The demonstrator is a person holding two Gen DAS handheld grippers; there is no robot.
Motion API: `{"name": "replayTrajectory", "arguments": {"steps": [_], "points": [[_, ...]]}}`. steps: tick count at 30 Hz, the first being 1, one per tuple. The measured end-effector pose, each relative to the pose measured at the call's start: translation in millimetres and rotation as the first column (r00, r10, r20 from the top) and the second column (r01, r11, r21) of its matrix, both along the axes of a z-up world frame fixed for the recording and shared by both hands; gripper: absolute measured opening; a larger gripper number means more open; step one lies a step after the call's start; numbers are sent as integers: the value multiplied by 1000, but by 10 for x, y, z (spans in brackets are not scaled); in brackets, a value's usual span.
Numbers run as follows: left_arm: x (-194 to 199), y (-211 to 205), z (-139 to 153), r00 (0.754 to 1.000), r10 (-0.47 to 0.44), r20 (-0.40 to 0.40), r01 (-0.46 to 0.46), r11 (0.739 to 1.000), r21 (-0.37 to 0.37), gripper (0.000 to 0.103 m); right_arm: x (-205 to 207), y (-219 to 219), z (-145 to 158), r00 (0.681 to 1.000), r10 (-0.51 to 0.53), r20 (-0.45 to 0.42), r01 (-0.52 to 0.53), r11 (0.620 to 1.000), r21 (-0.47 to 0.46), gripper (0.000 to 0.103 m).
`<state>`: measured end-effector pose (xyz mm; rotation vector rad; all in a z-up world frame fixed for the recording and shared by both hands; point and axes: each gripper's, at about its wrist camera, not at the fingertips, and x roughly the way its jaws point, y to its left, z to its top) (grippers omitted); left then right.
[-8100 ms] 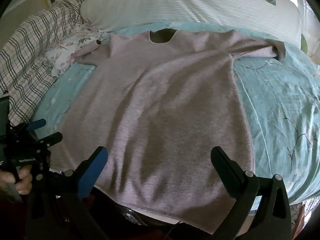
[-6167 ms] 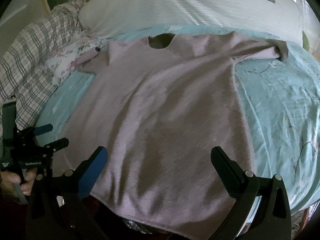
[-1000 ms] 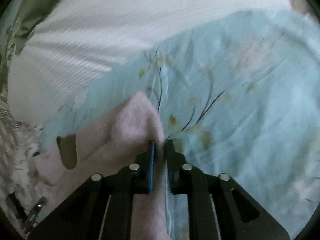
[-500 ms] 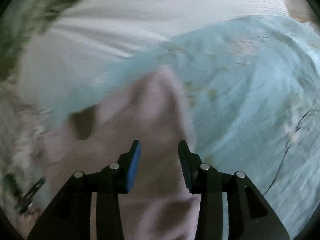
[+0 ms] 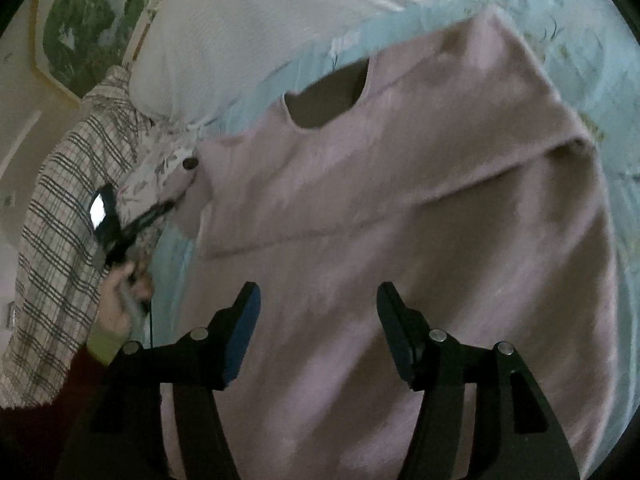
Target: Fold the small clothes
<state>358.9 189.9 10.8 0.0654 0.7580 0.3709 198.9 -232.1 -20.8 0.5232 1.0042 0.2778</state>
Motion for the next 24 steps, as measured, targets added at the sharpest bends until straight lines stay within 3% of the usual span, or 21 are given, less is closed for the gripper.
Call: {"name": "replayTrajectory", "arguments": {"steps": [2, 4, 8, 10, 12, 13, 15, 19, 24], "points": [[224, 94, -84, 999, 31, -24, -28, 992, 126, 84, 46, 6, 9, 1000, 3, -13, -3, 1000, 2, 62], [513, 224, -220, 996, 64, -69, -45, 968, 249, 84, 76, -7, 22, 1000, -6, -22, 6, 1000, -1, 62], [856, 509, -370, 986, 108, -130, -62, 947, 314, 84, 113, -38, 30, 999, -45, -26, 45, 999, 3, 62], [952, 610, -384, 987, 94, -133, -50, 951, 306, 79, 129, -64, 27, 998, -60, -27, 60, 998, 8, 62], [1014, 706, -355, 988, 80, -129, -43, 962, 268, 35, 153, -49, 13, 998, -59, -30, 60, 998, 17, 62], [1026, 782, -326, 988, 60, -141, -32, 980, 195, 4, 153, -40, 9, 998, -56, -28, 56, 998, 20, 62], [966, 836, -215, 994, 41, -102, -31, 995, 96, 4, 143, -5, 14, 999, -42, -20, 42, 999, 25, 62], [695, 834, 36, 1000, -3, -14, 2, 998, -58, 3, 79, 42, 62, 1000, -21, 2, 21, 999, 46, 62], [162, 451, 380, 991, -84, 104, 109, 958, -266, 3, -38, -4, 141, 999, -32, 31, 30, 998, 62, 62]]}}
